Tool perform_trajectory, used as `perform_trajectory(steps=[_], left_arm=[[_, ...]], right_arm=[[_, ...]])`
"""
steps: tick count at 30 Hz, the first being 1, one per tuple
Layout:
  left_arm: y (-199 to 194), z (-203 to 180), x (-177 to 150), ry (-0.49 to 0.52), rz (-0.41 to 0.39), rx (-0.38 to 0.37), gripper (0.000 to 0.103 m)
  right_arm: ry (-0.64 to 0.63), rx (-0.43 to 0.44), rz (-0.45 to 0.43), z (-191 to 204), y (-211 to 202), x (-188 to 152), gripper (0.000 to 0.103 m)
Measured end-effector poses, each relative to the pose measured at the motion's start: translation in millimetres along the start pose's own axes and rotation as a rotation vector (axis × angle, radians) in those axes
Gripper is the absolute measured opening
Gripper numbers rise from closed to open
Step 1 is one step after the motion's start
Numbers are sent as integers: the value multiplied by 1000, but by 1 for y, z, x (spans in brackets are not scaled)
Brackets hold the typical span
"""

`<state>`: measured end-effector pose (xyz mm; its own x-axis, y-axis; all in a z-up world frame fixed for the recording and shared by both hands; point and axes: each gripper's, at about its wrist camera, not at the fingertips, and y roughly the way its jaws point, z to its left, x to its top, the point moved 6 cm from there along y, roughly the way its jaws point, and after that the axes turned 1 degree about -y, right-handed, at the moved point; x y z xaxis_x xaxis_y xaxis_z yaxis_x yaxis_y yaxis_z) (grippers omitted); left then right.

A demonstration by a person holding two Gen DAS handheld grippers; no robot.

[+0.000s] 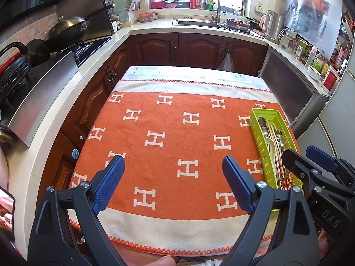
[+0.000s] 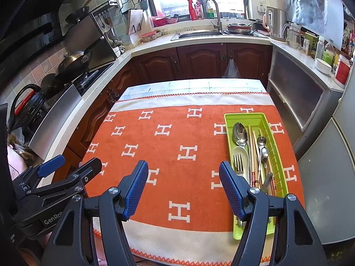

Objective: Organize utensils

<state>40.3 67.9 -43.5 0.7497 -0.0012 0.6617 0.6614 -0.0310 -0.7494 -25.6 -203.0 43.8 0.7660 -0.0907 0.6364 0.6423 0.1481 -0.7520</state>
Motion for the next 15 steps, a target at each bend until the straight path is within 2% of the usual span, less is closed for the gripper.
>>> perform_trajectory(steps=[15], left_arm=[[3,-3,-2,8,8,-9,88]], right_arm=[[6,1,7,-1,4,-4,67]])
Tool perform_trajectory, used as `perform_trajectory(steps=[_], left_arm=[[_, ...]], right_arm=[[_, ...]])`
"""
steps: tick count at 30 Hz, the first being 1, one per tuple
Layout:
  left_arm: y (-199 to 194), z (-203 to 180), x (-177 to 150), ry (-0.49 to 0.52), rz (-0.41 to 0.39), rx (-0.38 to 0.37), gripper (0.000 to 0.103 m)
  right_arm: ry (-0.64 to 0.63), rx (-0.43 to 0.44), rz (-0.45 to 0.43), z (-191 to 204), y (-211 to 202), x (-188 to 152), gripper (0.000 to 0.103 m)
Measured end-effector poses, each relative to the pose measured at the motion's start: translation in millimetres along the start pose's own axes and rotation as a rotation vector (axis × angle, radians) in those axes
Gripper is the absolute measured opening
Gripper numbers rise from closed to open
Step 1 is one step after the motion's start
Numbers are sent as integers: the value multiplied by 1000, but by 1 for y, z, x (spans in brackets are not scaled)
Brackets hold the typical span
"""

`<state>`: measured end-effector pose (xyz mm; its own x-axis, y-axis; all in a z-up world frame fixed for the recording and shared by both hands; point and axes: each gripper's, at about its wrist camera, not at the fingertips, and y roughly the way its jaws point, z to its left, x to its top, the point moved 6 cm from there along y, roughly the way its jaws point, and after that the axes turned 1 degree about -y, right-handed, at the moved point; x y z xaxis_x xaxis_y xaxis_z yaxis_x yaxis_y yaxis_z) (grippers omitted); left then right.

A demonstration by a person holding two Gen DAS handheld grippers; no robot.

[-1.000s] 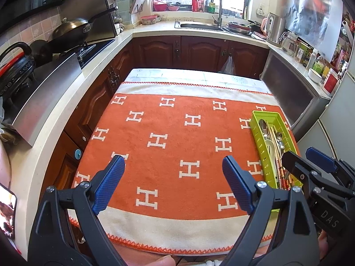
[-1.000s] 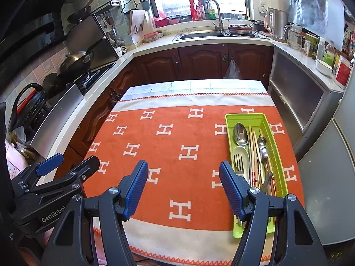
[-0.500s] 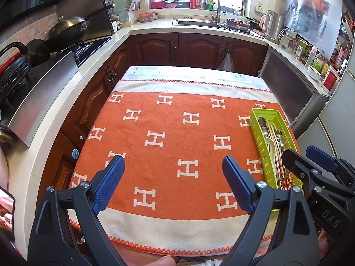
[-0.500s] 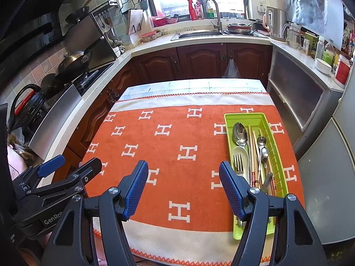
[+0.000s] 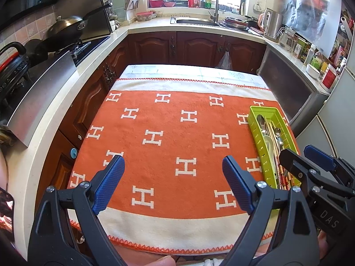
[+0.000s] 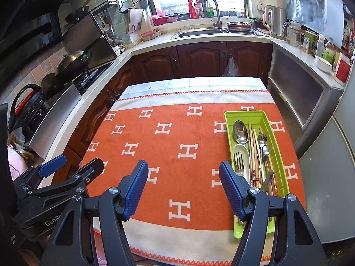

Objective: Organize utensils

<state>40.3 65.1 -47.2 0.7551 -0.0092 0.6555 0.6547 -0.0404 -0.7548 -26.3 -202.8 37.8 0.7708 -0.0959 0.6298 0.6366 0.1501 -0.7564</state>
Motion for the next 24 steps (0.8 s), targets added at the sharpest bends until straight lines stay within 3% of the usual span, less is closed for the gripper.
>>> perform_trajectory(steps=[24], left_arm=[[6,3,-2,10,19,-19,88]], right_arm=[[4,-1,3,-1,4,-2,67]])
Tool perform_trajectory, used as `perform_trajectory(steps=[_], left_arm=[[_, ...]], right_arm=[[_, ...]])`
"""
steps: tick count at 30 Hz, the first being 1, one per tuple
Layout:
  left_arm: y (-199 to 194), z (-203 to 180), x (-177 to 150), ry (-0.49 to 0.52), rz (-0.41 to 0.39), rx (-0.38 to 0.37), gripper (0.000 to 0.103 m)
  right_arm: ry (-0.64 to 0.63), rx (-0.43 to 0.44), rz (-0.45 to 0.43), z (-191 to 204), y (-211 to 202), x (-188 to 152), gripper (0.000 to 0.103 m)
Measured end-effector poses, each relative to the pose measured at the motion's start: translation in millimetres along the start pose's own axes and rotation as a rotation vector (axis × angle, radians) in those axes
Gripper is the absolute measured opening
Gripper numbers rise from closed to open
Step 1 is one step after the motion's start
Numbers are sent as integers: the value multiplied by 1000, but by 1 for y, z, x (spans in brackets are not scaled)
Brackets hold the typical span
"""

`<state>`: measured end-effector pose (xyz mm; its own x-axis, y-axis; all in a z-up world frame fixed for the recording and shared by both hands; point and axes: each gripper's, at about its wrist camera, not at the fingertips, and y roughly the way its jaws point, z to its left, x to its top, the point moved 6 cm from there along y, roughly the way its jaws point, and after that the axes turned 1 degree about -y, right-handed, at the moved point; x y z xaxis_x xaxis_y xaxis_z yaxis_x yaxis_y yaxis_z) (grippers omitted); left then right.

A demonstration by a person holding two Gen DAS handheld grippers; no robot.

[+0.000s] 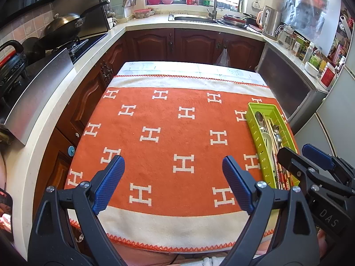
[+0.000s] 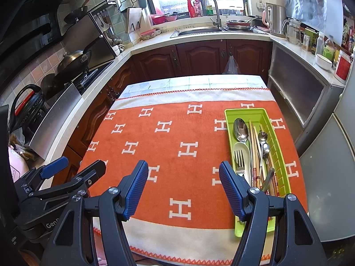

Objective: Organize utensils

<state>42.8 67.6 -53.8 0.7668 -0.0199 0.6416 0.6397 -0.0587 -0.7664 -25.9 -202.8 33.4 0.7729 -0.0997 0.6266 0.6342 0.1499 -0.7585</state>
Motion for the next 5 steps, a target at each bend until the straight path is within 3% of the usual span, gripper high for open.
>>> perform_trajectory(steps=[5], left_arm=[[2,2,1,2,7,-4,88]], right_arm=[[-1,0,3,1,2,-3,67]])
